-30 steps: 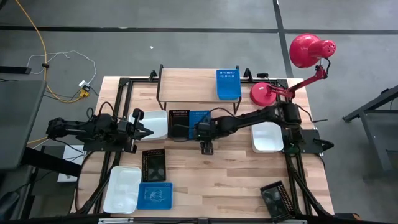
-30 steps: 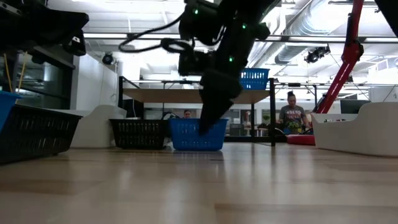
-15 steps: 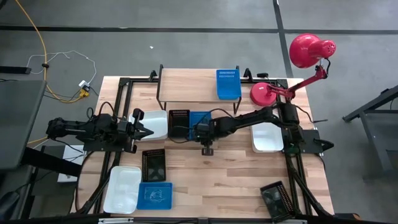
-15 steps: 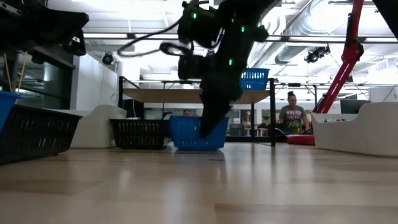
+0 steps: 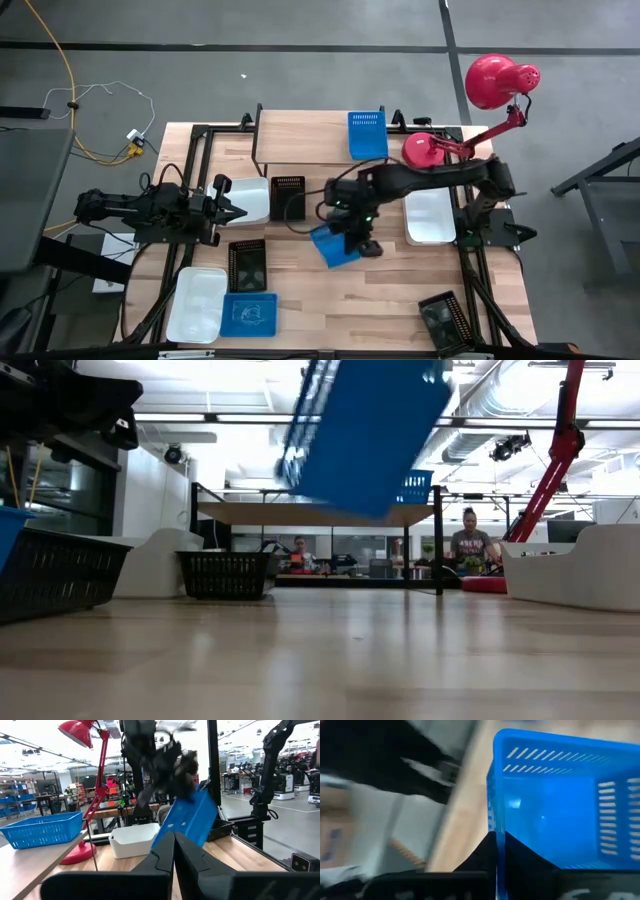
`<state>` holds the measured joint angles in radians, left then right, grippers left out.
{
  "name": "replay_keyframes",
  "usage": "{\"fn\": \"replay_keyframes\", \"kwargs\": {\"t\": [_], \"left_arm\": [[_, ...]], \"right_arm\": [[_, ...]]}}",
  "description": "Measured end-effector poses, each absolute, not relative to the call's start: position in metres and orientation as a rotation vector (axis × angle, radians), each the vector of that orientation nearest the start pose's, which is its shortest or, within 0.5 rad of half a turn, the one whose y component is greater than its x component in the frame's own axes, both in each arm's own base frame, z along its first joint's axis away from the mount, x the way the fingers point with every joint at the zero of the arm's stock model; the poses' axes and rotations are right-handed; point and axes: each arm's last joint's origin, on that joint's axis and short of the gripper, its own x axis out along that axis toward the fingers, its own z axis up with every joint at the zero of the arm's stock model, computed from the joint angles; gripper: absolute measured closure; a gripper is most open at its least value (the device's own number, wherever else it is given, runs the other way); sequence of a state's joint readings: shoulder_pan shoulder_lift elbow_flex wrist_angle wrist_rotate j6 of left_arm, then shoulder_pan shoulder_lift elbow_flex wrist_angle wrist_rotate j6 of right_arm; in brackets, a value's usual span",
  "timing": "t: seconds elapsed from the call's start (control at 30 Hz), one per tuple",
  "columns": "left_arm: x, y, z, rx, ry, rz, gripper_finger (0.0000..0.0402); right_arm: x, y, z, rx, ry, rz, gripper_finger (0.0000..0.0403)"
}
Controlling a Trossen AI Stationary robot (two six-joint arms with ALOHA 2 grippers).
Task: Stack baskets on shelf by color
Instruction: Stack the top blue bin on top of the blue bin on the shelf
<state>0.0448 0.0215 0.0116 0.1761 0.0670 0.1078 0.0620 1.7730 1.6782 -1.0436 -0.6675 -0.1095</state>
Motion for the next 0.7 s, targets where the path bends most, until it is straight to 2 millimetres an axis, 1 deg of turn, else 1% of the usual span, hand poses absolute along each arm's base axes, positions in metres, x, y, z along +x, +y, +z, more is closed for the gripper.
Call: {"fn": "replay_keyframes", "kwargs": {"t": [0.07, 0.17, 0.23, 0.33, 0.47, 0.53, 0.57, 0.7], "left_arm": [[0.097, 0.002, 0.183, 0.117, -0.167, -0.013, 0.0401], [0.097, 0.002, 0.183, 0.117, -0.167, -0.013, 0.0401], [0.097, 0.002, 0.183, 0.117, -0.167, -0.013, 0.0401], [0.097, 0.002, 0.183, 0.117, -0.167, -0.013, 0.0402], [0.097, 0.002, 0.183, 0.117, -0.167, -0.013, 0.0401], [0.097, 0.002, 0.183, 0.117, -0.167, -0.013, 0.0402], [0.097, 0.002, 0.183, 0.117, -0.167, -0.013, 0.0401], [0.097, 0.002, 0.183, 0.117, -0.167, -0.013, 0.0401]], "right_arm": [[0.353, 0.043, 0.334, 0.265, 1.013, 0.756, 0.0401], [0.347, 0.044, 0.359, 0.226, 0.942, 0.755, 0.0402], [0.342, 0.043, 0.38, 0.187, 0.878, 0.733, 0.0402], [0.333, 0.036, 0.414, 0.084, 0.78, 0.618, 0.0402], [0.317, 0.019, 0.454, -0.06, 0.694, 0.378, 0.0402], [0.307, 0.01, 0.465, -0.119, 0.71, 0.242, 0.0402], [0.302, 0.004, 0.468, -0.148, 0.74, 0.179, 0.0402], [0.288, -0.016, 0.458, -0.219, 0.942, -0.013, 0.0403]]}}
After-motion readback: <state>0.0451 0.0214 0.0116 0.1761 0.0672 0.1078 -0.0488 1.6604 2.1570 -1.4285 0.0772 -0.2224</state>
